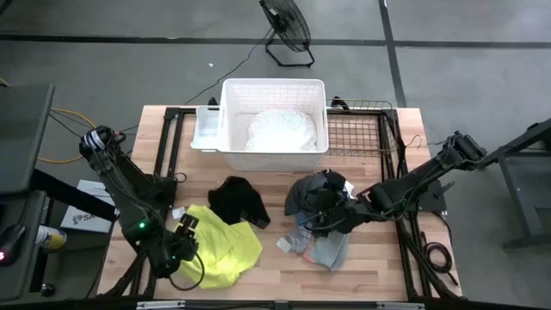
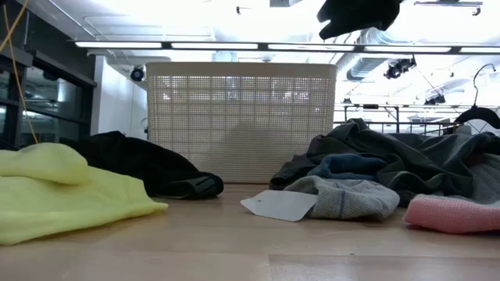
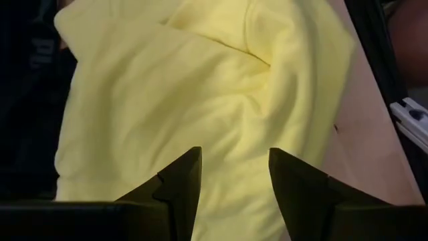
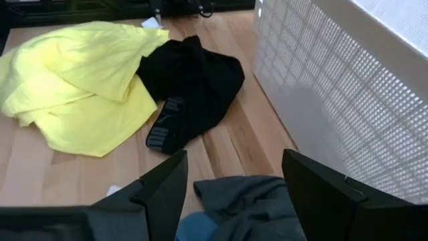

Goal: Pick & Place Cloths
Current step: Put the yellow shirt into the laundry organizer

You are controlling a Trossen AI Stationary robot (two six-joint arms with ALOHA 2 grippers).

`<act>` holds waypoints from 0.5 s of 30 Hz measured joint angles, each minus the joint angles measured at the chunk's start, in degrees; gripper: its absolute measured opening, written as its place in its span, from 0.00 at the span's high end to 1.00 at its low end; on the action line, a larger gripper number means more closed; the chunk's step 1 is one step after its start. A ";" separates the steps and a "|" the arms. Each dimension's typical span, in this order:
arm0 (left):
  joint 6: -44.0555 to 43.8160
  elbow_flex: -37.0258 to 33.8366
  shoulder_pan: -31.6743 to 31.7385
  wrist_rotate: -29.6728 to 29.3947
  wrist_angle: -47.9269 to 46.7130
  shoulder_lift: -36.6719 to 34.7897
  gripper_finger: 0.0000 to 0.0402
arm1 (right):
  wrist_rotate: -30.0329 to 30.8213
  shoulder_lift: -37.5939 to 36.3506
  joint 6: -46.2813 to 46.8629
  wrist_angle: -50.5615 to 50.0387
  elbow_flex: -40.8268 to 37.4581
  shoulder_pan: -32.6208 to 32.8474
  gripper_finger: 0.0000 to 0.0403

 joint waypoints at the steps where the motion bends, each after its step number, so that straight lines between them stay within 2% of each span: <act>1: 0.00 0.00 -0.24 -0.03 0.09 0.00 0.58 | -0.03 0.00 0.06 -0.20 0.00 0.00 0.42; 7: -1.22 -0.01 -0.10 1.43 3.32 0.00 0.58 | -0.43 0.00 0.18 -0.22 0.00 0.00 0.42; 11: 1.18 -0.04 -0.10 0.70 5.22 0.18 0.57 | -1.18 0.00 0.18 -0.24 0.00 0.00 0.42; 15: 2.22 -0.07 -0.09 1.01 6.55 1.36 0.53 | -1.18 0.00 0.12 -0.54 0.00 0.00 0.42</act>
